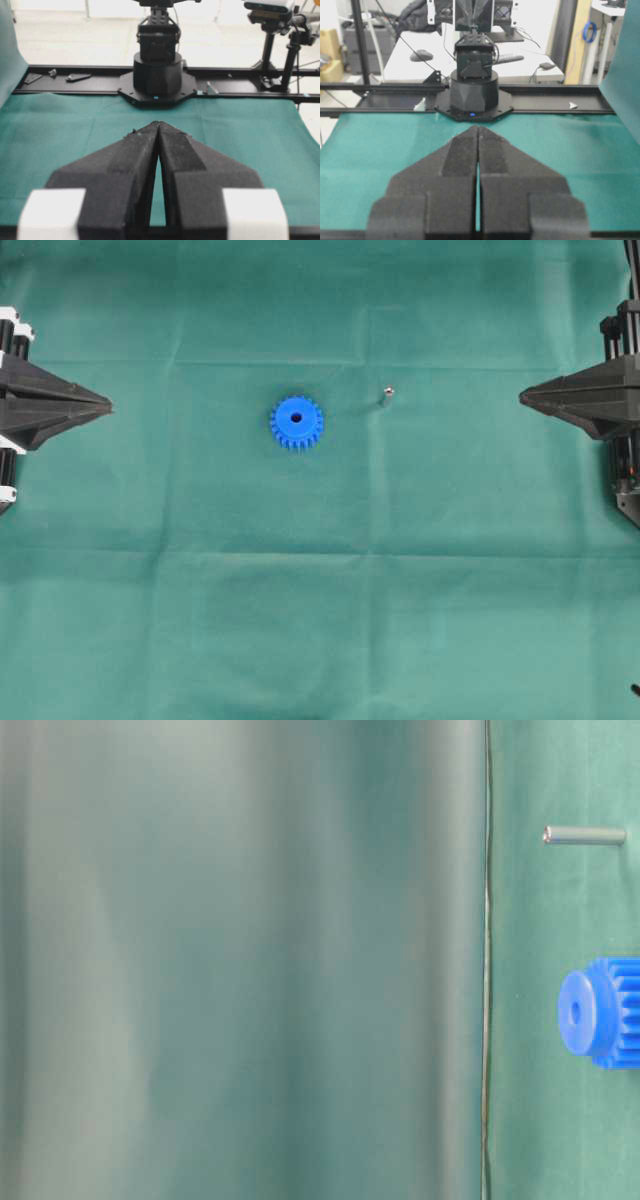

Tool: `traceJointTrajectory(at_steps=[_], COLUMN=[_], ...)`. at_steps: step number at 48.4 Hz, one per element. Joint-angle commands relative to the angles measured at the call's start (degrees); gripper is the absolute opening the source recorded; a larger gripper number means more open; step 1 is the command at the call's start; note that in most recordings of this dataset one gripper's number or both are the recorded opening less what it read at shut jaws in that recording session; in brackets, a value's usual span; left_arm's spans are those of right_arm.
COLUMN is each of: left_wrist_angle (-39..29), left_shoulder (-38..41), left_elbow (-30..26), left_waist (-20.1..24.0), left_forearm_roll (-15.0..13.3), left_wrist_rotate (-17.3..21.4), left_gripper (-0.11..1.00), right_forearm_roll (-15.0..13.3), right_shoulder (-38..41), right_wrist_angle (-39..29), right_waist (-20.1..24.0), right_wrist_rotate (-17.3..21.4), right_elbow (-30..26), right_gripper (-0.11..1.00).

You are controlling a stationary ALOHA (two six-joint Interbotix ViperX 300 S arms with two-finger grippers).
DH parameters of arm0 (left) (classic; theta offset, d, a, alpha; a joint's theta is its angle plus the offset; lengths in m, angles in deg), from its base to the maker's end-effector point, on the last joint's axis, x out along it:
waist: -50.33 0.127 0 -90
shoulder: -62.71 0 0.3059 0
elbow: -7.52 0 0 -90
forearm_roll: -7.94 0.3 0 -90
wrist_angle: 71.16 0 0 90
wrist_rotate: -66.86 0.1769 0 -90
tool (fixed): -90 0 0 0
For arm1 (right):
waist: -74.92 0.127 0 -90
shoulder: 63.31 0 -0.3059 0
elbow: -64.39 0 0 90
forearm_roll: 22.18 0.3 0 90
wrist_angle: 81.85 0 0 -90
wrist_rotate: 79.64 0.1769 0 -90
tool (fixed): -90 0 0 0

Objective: Insert the shaft placed at a random location into the center hole of the small gear at another random location.
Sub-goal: 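Move the open right gripper left toward the silver shaft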

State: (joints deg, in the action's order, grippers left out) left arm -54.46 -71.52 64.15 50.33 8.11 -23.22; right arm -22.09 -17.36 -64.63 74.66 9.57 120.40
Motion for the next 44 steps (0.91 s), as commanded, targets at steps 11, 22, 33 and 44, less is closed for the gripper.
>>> traceJointTrajectory(at_steps=[11,22,33,44], left_wrist_angle=[-1.9,-2.0,-2.0,-2.1], left_shoulder=[0.2,0.3,0.2,0.2], left_elbow=[-1.8,-1.8,-1.8,-1.8], left_waist=[-0.5,-0.6,-0.5,-0.5], left_forearm_roll=[0.6,0.6,0.6,0.6], left_wrist_rotate=[-0.5,-0.5,-0.5,-0.5], left_gripper=[0.0,0.0,0.0,0.0], right_forearm_roll=[-0.3,-0.3,-0.1,0.0], right_shoulder=[2.0,5.2,15.1,31.6], right_wrist_angle=[0.3,1.3,6.6,16.2], right_waist=[-1.1,-3.8,-8.2,-11.6], right_wrist_rotate=[0.1,0.1,0.1,-0.5], right_elbow=[-1.5,-1.0,-0.4,-1.0], right_gripper=[0.01,0.01,0.45,0.83])
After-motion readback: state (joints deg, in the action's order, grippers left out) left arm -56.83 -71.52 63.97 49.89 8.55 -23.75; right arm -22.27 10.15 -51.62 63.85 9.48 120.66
